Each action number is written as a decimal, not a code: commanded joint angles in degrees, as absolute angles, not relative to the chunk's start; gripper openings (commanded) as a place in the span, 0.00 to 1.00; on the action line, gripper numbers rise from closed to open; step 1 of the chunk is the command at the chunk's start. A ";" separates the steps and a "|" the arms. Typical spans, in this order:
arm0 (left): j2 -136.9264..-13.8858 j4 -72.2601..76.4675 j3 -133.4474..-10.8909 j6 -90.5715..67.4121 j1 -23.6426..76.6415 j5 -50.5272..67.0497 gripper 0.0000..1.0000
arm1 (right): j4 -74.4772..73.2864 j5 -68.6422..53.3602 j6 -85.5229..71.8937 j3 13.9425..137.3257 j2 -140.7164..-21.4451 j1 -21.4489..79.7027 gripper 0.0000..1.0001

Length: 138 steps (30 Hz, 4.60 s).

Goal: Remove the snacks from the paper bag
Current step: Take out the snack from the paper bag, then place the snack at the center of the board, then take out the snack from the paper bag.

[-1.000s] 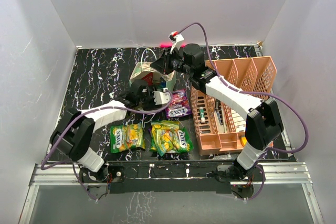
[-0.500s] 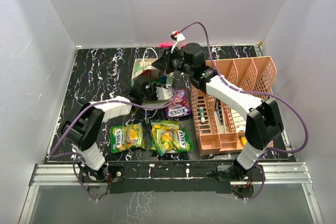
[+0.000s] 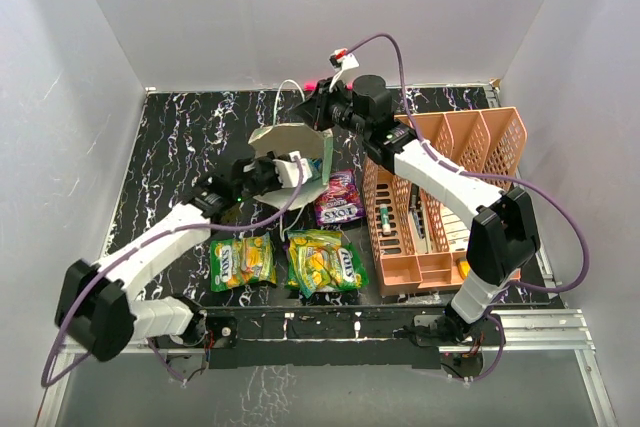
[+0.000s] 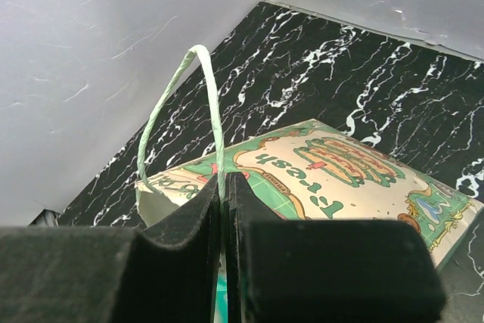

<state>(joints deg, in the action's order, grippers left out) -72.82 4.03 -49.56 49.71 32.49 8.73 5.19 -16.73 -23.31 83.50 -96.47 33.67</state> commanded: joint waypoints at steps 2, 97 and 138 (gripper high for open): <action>-57.83 1.98 -48.65 41.29 33.07 11.57 0.00 | 7.91 -14.19 -22.24 87.11 -97.05 32.29 0.07; -46.35 7.99 -36.49 -4.18 40.56 13.04 0.54 | 20.51 -26.72 -27.19 73.55 -95.06 35.02 0.07; -108.59 78.51 -36.24 7.03 36.50 -9.29 0.64 | 15.49 -24.72 -26.19 80.85 -94.82 35.06 0.07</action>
<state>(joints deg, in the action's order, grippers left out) -106.89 76.03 -33.95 8.34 37.01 -9.19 13.65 -25.17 -27.00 76.84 -95.88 35.18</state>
